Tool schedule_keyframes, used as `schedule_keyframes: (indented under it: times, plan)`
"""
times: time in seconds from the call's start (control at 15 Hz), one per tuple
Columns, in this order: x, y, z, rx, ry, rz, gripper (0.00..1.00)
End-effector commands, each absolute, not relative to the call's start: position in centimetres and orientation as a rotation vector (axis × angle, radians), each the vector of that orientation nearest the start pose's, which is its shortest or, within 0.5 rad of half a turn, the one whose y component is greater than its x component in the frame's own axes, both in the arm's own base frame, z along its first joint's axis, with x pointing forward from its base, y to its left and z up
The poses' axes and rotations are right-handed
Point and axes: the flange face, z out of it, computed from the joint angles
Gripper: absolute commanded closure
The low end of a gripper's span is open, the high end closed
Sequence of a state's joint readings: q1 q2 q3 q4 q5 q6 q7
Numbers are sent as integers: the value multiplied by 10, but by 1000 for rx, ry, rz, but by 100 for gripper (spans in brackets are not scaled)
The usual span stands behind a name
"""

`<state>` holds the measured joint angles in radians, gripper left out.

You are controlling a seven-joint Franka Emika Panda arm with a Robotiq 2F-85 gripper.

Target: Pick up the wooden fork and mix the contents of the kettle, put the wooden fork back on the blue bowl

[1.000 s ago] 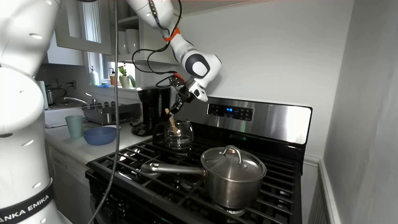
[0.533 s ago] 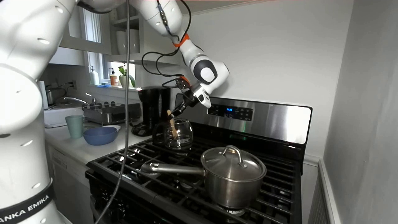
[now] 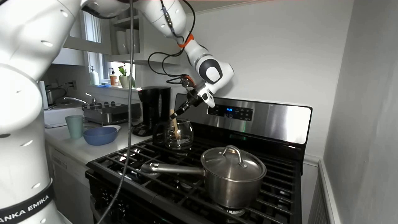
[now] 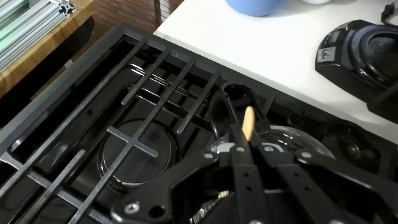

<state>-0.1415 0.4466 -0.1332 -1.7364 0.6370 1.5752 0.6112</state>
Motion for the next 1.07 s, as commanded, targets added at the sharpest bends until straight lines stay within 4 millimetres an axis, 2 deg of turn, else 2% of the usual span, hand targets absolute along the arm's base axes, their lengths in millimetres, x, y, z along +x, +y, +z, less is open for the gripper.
schedule_keyframes:
  times: [0.0,0.4,0.6,1.0]
  plan:
    - [605,-98,312,-2155,1371,810,99]
    - [623,-95,302,-2167,1380,615,99]
    - [624,-88,295,-2150,1359,633,99]
    - [618,-70,287,-2094,1221,780,99]
